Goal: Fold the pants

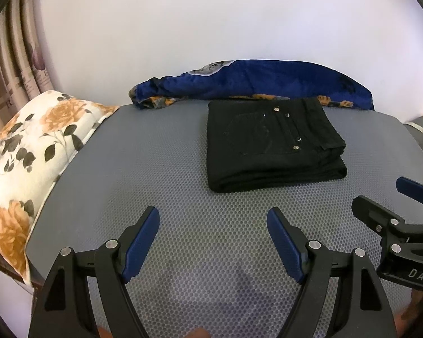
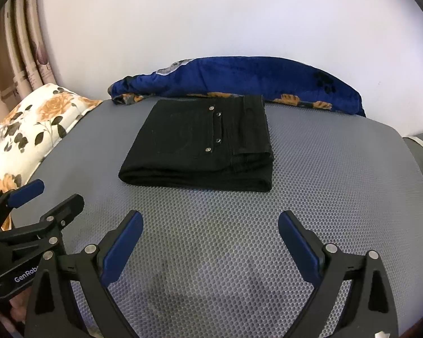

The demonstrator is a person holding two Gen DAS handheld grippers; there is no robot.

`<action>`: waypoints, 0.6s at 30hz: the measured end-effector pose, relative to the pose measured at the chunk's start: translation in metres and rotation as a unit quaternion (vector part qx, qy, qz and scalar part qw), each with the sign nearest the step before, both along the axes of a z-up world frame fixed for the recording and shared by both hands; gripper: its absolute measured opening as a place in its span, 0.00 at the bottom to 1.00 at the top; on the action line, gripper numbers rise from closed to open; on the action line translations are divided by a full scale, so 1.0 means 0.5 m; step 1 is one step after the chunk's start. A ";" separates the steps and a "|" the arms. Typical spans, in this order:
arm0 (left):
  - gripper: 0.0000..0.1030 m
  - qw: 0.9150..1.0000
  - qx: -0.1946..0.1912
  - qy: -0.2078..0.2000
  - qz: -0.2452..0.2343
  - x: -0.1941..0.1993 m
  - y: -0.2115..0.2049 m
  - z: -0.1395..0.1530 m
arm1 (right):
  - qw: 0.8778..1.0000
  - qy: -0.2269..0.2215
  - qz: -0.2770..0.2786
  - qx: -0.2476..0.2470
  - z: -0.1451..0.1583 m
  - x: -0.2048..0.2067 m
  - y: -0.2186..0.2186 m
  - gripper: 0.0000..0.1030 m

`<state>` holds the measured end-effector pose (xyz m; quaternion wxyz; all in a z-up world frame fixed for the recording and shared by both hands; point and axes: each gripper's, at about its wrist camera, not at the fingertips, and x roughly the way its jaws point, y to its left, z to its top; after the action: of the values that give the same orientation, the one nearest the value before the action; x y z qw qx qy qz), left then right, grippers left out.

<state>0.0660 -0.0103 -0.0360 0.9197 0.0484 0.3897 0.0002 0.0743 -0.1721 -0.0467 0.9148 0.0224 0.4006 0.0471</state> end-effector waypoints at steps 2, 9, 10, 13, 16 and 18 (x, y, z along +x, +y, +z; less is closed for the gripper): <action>0.77 1.000 0.002 0.001 0.000 0.001 0.000 -0.001 | 1.000 0.001 0.000 -0.001 -0.001 0.001 0.001 0.93; 0.77 1.000 0.004 0.002 -0.001 0.003 -0.001 -0.004 | 1.000 0.006 -0.002 0.002 -0.005 0.004 -0.001 0.93; 0.77 1.000 0.003 0.003 -0.002 0.003 -0.001 -0.004 | 1.000 0.006 -0.003 0.001 -0.005 0.004 -0.001 0.93; 0.77 1.000 0.003 0.002 -0.001 0.002 -0.001 -0.005 | 1.000 0.008 -0.002 0.001 -0.007 0.005 -0.001 0.93; 0.77 1.000 0.003 0.002 0.000 -0.002 -0.001 -0.005 | 1.000 0.011 -0.003 0.003 -0.010 0.006 -0.001 0.93; 0.76 1.000 0.003 0.003 -0.001 -0.002 -0.001 -0.005 | 1.000 0.012 -0.004 0.004 -0.012 0.005 -0.001 0.93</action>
<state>0.0652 -0.0110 -0.0385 0.9182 0.0514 0.3927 0.0006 0.0770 -0.1724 -0.0528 0.9099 0.0280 0.4116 0.0447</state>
